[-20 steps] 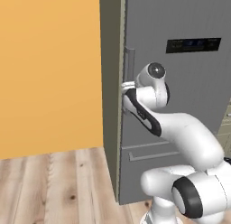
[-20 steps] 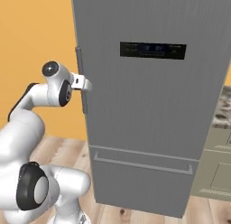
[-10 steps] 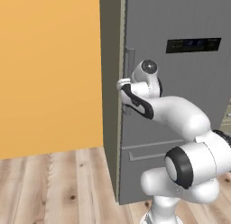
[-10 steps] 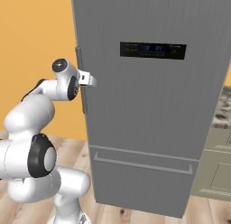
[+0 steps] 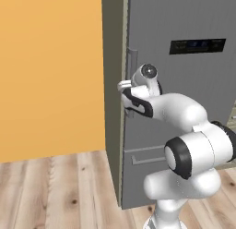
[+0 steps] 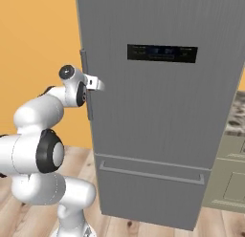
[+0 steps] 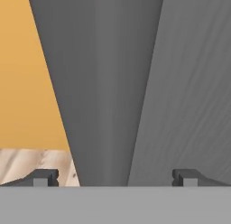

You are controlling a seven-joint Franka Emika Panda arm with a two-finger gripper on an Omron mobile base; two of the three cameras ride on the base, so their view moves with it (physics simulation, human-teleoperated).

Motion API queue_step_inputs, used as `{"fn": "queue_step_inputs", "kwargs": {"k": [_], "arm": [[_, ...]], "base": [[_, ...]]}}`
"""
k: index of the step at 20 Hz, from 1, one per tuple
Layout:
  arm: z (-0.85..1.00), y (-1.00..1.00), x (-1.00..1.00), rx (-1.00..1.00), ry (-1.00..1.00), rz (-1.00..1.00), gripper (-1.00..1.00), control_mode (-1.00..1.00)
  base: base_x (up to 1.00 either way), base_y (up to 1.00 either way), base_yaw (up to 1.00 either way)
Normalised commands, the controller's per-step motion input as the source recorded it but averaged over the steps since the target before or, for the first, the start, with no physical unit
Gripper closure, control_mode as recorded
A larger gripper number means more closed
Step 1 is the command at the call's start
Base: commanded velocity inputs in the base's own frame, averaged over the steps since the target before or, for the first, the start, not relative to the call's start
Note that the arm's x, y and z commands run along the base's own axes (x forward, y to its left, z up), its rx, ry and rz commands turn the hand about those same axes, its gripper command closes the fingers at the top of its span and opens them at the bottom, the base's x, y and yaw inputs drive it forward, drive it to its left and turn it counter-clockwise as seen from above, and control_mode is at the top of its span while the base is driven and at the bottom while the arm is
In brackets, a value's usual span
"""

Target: Place one of the steaks on the plate and the other in the bowl. Then place the bowl in the fridge.

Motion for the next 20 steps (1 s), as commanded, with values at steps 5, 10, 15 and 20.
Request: {"fn": "queue_step_inputs", "kwargs": {"k": [5, 10, 15, 20], "arm": [[0.00, 0.01, 0.41, 0.00, 0.00, 0.00, -1.00, -1.00], [0.00, 0.04, 0.30, 0.00, 0.01, 0.00, 1.00, -1.00], [0.02, 0.00, 0.00, 0.00, 0.03, 0.00, 1.00, -1.00], [0.39, -0.05, -0.51, 0.02, 0.01, 0.00, 1.00, -1.00]], "base": [[0.00, 0.00, 0.00], [0.00, 0.00, 0.00], [0.00, 0.00, 0.00], [0.00, 0.00, 0.00]]}}
